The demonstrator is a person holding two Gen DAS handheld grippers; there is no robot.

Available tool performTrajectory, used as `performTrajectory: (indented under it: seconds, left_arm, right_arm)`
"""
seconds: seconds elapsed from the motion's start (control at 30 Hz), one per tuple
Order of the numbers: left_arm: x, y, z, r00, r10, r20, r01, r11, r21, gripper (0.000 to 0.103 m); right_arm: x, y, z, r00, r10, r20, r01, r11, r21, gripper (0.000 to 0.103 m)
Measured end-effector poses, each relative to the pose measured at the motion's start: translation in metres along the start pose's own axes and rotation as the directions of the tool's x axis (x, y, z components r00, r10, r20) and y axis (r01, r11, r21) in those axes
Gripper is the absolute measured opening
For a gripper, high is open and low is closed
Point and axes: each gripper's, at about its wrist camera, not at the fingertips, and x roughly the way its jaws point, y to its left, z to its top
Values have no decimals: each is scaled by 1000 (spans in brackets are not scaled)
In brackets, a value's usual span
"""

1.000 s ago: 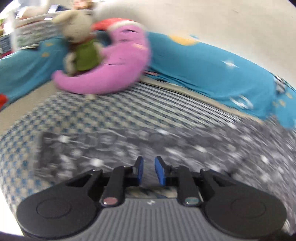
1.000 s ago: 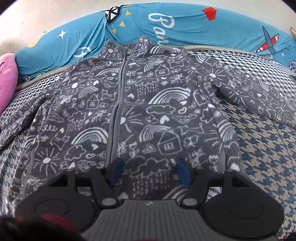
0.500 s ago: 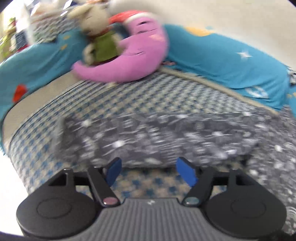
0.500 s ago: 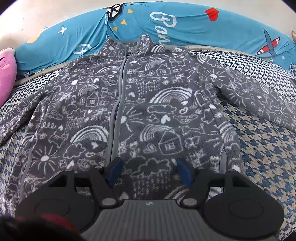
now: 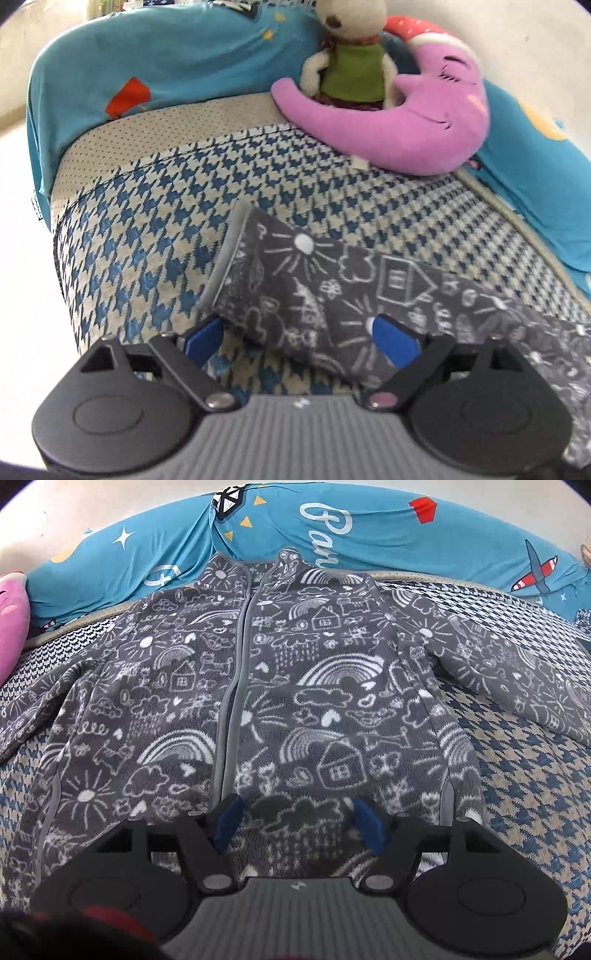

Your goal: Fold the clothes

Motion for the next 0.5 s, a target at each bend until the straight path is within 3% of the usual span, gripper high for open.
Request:
performTrajectory:
  seconds: [0.03,0.1,0.13,0.23,0.33,0.43,0.5]
  left_arm:
    - [3,2,0,1000,5,-2,-5,1000,-13,81]
    - [1,2,2,1000,-17,19,17,1000,-19,61]
    - [1,2,3,999,-27,29,28,999,-22,42]
    - [-2,-1,5,996,-81,46,82,996,-24,19]
    - [-8,-3,5,989,-133,59,135,991,-25,15]
    - [-20,-19,0,976,-203,75,199,978,61,14]
    - [-26,-32,-5,954,-296,55,288,951,114,14]
  right_arm:
    - [0,0,0,1000,0,-1,0,1000,0,68]
    - [0,0,0,1000,-2,0,2,1000,-1,68]
    - [0,1,0,1000,-3,0,3,1000,-2,68]
    - [1,1,0,1000,-6,0,6,1000,-3,68]
    - [1,1,1,1000,-7,0,7,1000,-2,68]
    - [1,1,1,1000,-10,1,10,1000,-4,69]
    - [2,1,0,1000,-12,3,12,1000,-5,69]
